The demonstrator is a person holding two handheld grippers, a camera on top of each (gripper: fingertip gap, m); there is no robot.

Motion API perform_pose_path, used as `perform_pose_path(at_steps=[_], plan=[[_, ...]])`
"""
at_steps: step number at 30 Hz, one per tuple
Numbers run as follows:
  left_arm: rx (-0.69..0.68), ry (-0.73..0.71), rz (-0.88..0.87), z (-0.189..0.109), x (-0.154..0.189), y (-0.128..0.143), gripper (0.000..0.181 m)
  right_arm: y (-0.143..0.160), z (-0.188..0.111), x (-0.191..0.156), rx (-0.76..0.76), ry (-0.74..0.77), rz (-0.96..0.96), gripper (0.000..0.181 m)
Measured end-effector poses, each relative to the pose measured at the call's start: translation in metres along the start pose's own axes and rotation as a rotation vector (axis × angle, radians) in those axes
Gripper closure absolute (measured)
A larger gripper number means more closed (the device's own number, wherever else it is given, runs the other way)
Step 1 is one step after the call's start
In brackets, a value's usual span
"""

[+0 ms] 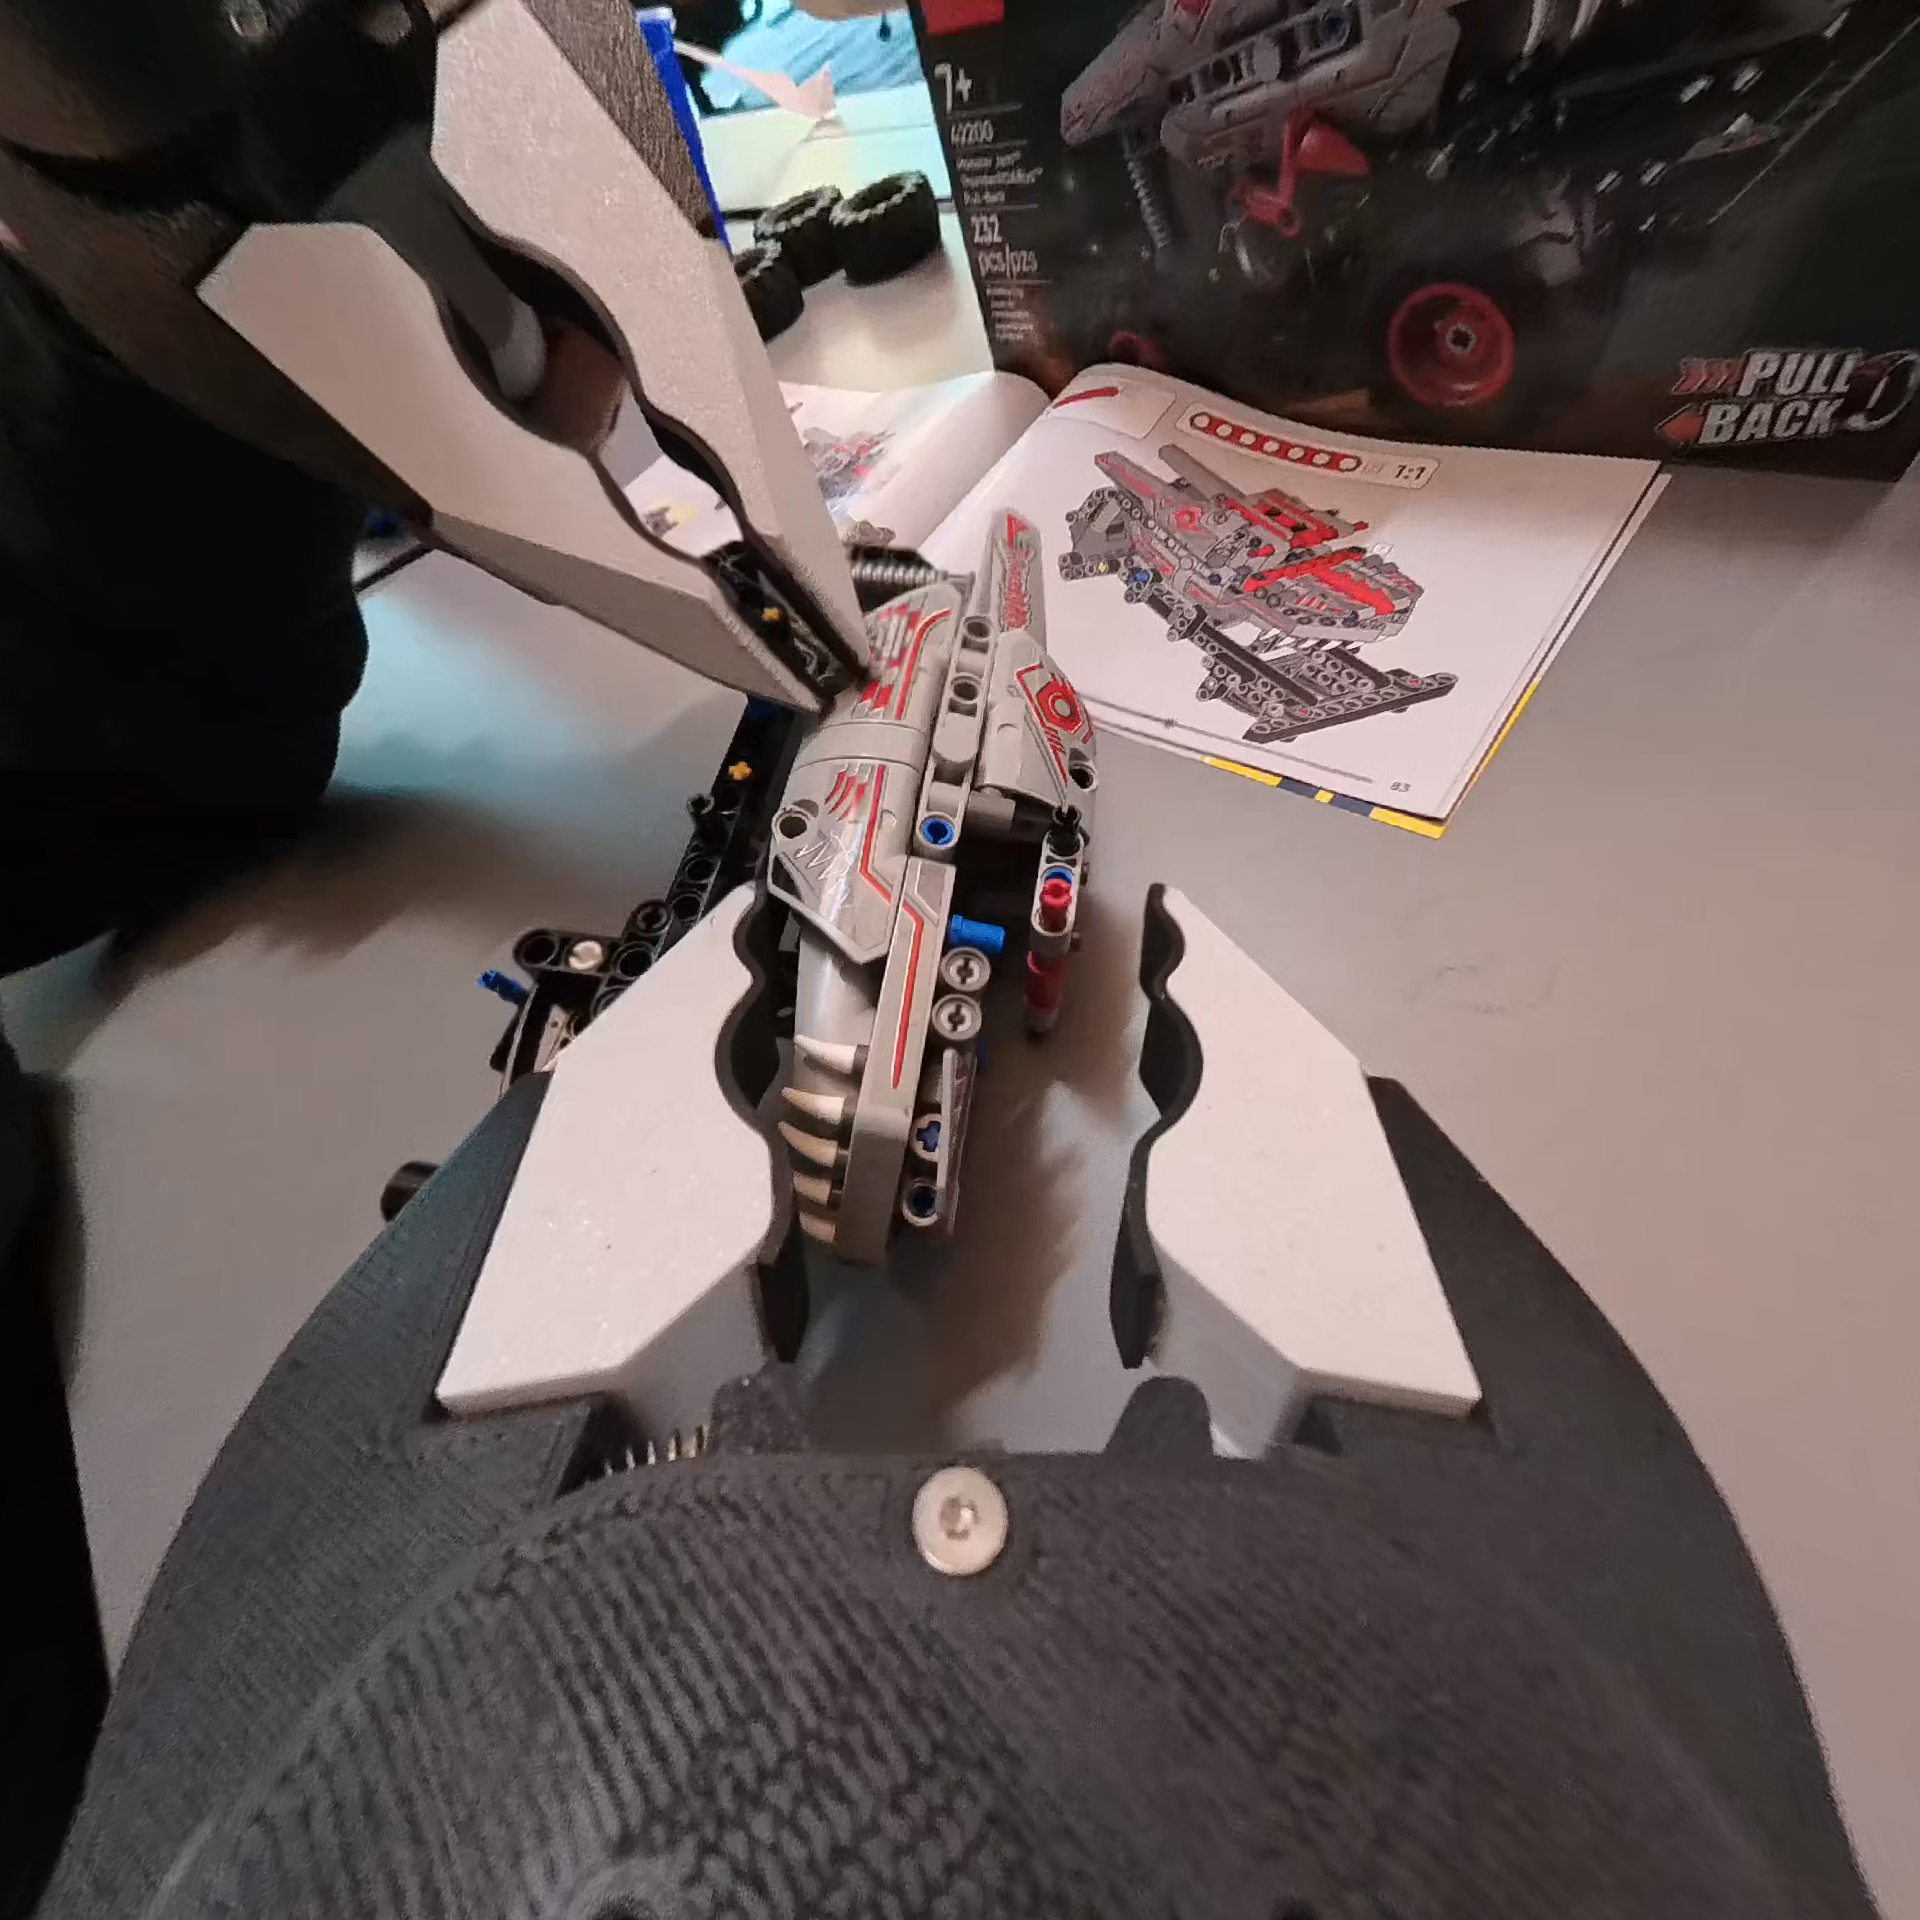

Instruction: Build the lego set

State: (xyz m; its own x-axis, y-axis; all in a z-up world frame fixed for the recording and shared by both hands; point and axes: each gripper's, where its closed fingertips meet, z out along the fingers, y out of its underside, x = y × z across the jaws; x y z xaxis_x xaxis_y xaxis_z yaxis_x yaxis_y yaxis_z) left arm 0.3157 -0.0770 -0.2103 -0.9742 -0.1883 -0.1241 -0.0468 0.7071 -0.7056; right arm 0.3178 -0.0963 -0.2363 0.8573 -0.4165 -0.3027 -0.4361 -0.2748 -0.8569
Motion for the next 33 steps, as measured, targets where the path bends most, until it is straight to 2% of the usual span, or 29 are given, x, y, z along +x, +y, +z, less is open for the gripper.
perform_pose_path(at_steps=[3, 7, 9, 12, 20, 33], plan=[[0.008, 0.004, -0.02, 0.0, 0.0007, -0.0001, 0.18, -0.006, -0.003, -0.0041, 0.051, -0.037, 0.046, 0.118], [0.018, 0.007, -0.05, 0.0003, -0.0001, -0.0004, 0.181, -0.004, 0.0002, -0.0017, 0.033, -0.008, 0.044, 0.115], [0.024, 0.005, -0.051, 0.0005, 0.0001, -0.0004, 0.181, -0.0055, 0.0001, -0.0045, 0.042, -0.031, 0.052, 0.125], [0.031, 0.044, -0.057, 0.0009, 0.0073, -0.001, 0.181, -0.0062, 0.0006, -0.0036, 0.042, -0.038, 0.058, 0.125], [0.032, 0.023, -0.055, 0.0016, 0.0048, -0.0008, 0.181, -0.006, 0.0041, -0.0014, 0.022, -0.081, 0.095, 0.123], [0.028, -0.023, 0.014, 0.0031, 0.0002, -0.0027, 0.181, -0.0051, 0.0053, 0.0018, 0.004, -0.033, 0.017, 0.125]])
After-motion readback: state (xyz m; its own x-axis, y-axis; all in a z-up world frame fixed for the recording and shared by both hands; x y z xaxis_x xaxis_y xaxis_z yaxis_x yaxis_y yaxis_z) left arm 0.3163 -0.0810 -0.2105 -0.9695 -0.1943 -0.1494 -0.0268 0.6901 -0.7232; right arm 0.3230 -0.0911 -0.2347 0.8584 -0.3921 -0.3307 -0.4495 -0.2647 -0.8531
